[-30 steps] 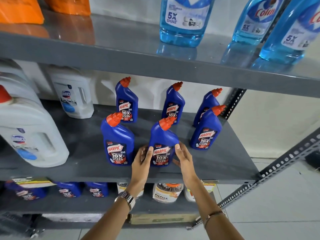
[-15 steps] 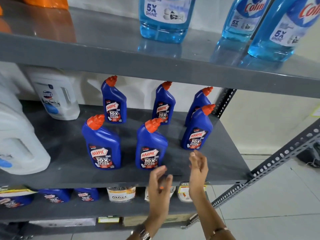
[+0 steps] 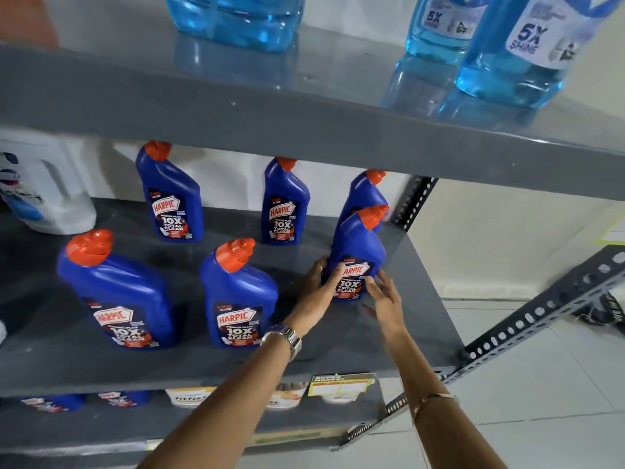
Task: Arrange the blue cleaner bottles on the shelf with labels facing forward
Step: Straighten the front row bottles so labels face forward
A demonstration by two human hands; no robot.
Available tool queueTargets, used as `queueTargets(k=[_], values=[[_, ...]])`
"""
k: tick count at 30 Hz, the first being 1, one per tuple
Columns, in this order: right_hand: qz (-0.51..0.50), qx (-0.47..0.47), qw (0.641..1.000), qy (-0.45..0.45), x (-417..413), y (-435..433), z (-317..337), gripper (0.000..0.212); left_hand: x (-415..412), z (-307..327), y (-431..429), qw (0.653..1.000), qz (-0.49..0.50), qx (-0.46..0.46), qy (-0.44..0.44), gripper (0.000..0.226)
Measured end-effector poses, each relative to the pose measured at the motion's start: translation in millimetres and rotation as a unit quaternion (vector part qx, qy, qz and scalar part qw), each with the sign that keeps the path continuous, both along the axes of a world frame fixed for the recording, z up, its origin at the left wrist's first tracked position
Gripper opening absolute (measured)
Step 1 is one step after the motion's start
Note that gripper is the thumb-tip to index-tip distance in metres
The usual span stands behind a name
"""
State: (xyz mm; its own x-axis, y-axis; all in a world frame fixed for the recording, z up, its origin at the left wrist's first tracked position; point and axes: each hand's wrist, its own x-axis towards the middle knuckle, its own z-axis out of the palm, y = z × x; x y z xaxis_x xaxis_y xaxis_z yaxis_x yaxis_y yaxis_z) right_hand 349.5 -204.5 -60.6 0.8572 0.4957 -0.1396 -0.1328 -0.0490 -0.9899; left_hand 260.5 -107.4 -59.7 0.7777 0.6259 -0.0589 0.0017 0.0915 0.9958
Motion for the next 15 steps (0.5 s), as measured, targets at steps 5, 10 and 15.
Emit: queueTargets(k=[5,10,15], values=[[0.000,0.006,1.000,0.014,1.9,-5.9,-3.0,0.025,-3.2,-2.3,-5.0,0.999,0.032,-0.004,-0.001,0.021],[0.017,-0.007,1.000,0.004,-11.7,-21.1,-5.9,0.031,-21.2,-3.2,-17.1,0.998,0.052,0.012,0.015,0.024],[0.019,-0.013,1.000,0.001,-32.9,-43.4,-8.4,0.030,-48.2,-0.5,-35.5,0.999,0.040,0.025,0.009,0.011]])
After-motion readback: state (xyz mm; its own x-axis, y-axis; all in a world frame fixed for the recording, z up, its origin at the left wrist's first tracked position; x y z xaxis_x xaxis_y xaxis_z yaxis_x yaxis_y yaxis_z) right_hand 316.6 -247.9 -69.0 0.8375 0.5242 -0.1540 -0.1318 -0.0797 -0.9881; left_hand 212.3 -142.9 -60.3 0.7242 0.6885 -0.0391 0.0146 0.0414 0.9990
